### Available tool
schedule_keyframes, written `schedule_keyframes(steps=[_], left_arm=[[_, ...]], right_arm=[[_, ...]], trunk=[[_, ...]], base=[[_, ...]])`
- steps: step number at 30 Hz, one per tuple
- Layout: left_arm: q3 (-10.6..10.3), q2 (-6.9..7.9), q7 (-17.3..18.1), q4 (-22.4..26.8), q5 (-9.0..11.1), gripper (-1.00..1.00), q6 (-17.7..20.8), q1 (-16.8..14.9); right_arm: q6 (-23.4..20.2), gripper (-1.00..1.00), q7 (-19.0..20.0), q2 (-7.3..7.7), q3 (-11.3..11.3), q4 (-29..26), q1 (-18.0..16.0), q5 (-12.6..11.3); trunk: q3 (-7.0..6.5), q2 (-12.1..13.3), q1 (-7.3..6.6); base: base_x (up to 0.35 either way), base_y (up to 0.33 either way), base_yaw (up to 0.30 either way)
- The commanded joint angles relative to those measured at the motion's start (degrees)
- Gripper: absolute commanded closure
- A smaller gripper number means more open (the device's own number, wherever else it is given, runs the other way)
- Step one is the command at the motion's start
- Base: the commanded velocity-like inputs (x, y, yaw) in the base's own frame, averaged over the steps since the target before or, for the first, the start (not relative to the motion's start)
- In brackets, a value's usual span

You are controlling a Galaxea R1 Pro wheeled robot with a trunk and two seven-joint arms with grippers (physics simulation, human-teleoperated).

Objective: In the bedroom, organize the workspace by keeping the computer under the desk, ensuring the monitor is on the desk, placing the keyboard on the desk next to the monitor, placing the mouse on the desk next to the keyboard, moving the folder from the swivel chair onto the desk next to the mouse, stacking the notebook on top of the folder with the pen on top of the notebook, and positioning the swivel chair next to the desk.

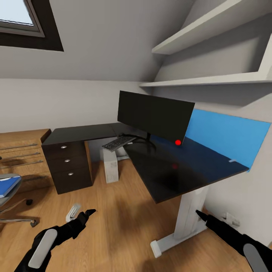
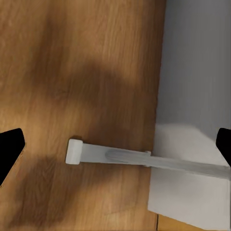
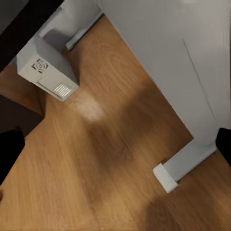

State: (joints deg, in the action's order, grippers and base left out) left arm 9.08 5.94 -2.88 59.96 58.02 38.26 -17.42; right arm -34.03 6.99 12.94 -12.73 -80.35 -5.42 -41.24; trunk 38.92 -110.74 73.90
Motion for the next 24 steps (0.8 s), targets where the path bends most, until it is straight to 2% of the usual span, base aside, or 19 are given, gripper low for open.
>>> schedule_keyframes(steps=[1,2,7,11,12,14,15,17,21,24], left_arm=[[0.75,0.03,-1.1,0.4,0.76,-1.0,0.65,-0.14],[2.0,-0.03,-2.81,0.84,1.09,-1.0,1.27,-0.44],[2.9,-0.02,-4.35,0.66,1.25,-1.0,1.62,-0.63],[3.1,-0.52,-4.77,-1.79,1.26,-1.0,0.67,-0.67],[3.09,-0.67,-4.79,-2.54,1.27,-1.0,0.39,-0.68],[3.1,-1.04,-4.8,-4.31,1.3,-1.0,-0.58,-0.68],[3.11,-1.19,-4.81,-5.05,1.32,-1.0,-1.17,-0.69],[3.12,-1.29,-4.69,-5.51,1.34,-1.0,-1.6,-0.69],[3.1,-1.4,-4.23,-6.13,1.36,-1.0,-2.23,-0.67],[3.05,-1.43,-4.07,-6.34,1.23,-1.0,-2.51,-0.63]], right_arm=[[-0.93,-1.0,0.2,-0.03,-0.74,-0.9,-0.03,0.01],[-2.13,-1.0,0.16,-0.08,-2.02,-3.02,-0.03,0.01],[-3.12,-1.0,0.13,-0.16,-3.06,-5.66,0.01,0.02],[-5.32,-1.0,0.16,0.56,-3.48,-6.99,-1.27,-0.25],[-6.49,-1.0,0.17,0.73,-3.68,-7.1,-2.18,-0.28],[-11.75,-1.0,0.19,1.59,-5.28,-7.32,-6.24,-0.31],[-16.27,-1.0,0.2,2.39,-7.01,-7.35,-9.28,-0.25],[-20.45,-1.0,0.2,3.08,-8.61,-7.36,-11.97,-0.18],[-25.58,-1.0,0.19,3.97,-10.69,-7.38,-15.74,0.06],[-25.97,-1.0,0.15,4.25,-11.29,-7.11,-16.93,0.16]], trunk=[[-0.12,0.39,-0.23],[-0.3,0.79,-0.45],[-1.2,2.79,-1.55],[-1.92,4.4,-2.43],[-2.1,4.8,-2.65],[-2.46,5.6,-3.09],[-2.64,6.0,-3.31],[-2.99,6.8,-3.75],[-3.71,8.41,-4.63],[-4.25,9.61,-5.28]], base=[[0.0,0.0,0.0],[0.0,0.0,0.0],[0.0,0.0,0.0],[0.0,0.0,0.0],[0.0,0.0,0.0],[0.0,0.0,0.0],[0.0,0.0,0.0],[0.0,0.0,0.0],[0.0,0.0,0.0],[0.0,0.0,0.0]])
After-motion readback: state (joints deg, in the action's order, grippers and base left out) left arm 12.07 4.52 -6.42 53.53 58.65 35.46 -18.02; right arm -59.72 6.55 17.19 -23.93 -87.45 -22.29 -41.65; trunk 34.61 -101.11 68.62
